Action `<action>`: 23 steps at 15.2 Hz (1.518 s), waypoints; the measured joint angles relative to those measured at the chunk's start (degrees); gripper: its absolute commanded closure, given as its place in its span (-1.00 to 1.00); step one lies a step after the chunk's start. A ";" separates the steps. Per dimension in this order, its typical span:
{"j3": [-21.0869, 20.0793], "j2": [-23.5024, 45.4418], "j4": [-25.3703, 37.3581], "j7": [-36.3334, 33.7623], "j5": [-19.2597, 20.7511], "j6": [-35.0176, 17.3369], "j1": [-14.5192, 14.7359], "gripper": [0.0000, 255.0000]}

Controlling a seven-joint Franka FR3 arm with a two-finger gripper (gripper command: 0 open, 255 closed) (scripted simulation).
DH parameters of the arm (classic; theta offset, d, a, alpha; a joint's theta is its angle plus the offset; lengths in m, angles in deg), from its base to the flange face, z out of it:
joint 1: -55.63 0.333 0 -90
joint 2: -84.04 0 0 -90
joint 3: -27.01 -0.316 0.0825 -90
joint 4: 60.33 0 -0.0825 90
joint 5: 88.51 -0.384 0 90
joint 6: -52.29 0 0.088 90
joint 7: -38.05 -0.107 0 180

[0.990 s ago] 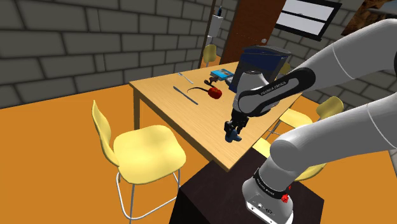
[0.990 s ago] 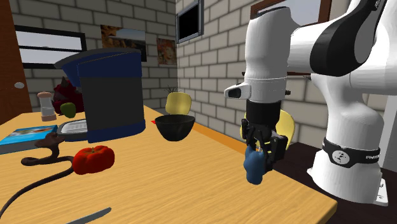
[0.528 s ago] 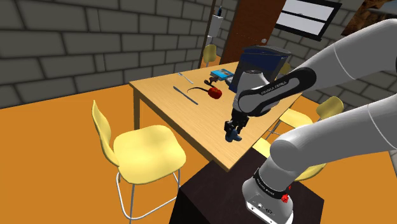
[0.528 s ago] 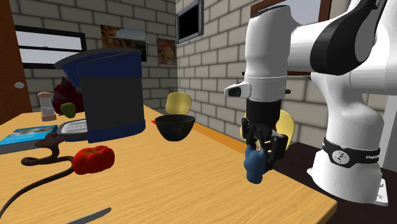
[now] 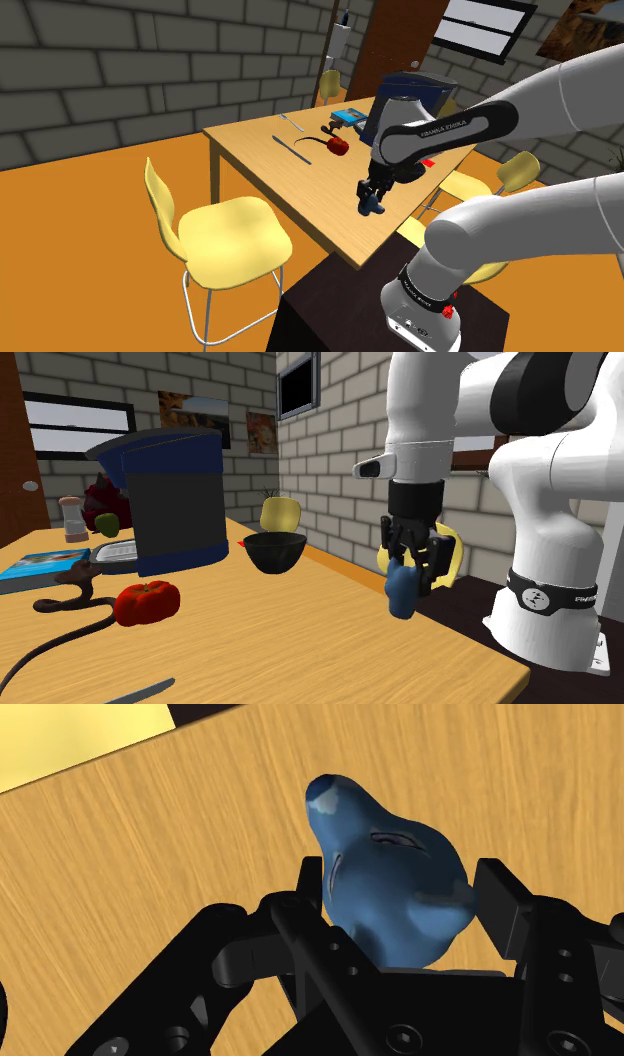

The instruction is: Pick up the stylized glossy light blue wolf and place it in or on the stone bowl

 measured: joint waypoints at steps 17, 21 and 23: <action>-1.39 -10.00 8.52 1.54 -2.47 18.49 1.01 1.00; -1.84 -11.51 10.83 1.71 -3.00 22.30 1.24 1.00; -1.86 -11.64 12.42 1.99 -3.10 24.00 1.24 1.00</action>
